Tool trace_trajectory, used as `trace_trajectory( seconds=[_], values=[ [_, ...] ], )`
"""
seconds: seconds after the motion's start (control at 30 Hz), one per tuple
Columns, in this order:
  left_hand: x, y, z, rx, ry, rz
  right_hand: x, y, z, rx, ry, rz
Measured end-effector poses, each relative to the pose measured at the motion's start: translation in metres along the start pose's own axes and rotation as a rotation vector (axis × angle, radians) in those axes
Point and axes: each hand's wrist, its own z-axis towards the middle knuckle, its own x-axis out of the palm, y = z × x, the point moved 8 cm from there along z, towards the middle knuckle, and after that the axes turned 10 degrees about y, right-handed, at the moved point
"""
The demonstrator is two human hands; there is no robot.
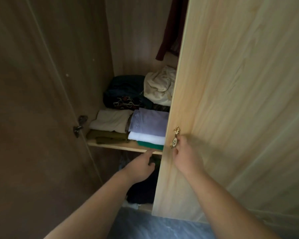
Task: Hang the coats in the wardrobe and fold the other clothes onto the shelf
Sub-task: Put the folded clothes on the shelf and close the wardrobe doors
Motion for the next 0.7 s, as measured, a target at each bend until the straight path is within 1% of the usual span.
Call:
trace_trajectory(
  seconds=[0.07, 0.13, 0.2, 0.3, 0.37, 0.47, 0.57, 0.7],
  values=[
    [0.008, 0.010, -0.034, -0.075, -0.053, 0.025, 0.013, 0.007, -0.036, -0.082, 0.089, -0.090],
    [0.020, 0.023, -0.076, -0.148, -0.104, 0.051, 0.032, 0.017, -0.080, -0.228, 0.189, -0.212],
    [0.035, 0.033, -0.120, -0.191, -0.143, 0.124, 0.052, 0.026, -0.119, -0.362, 0.287, -0.273],
    [0.056, 0.048, -0.188, -0.266, -0.189, 0.228, 0.077, 0.043, -0.164, -0.494, 0.381, -0.318],
    [0.062, 0.070, -0.236, -0.358, -0.215, 0.261, 0.090, 0.063, -0.187, -0.556, 0.427, -0.314],
    [0.055, 0.104, -0.306, -0.479, -0.268, 0.334, 0.106, 0.102, -0.212, -0.642, 0.469, -0.283],
    [0.030, 0.134, -0.374, -0.588, -0.390, 0.311, 0.116, 0.145, -0.235, -0.717, 0.480, -0.250],
    [-0.013, 0.152, -0.430, -0.628, -0.551, 0.096, 0.125, 0.200, -0.257, -0.775, 0.488, -0.184]
  ],
)
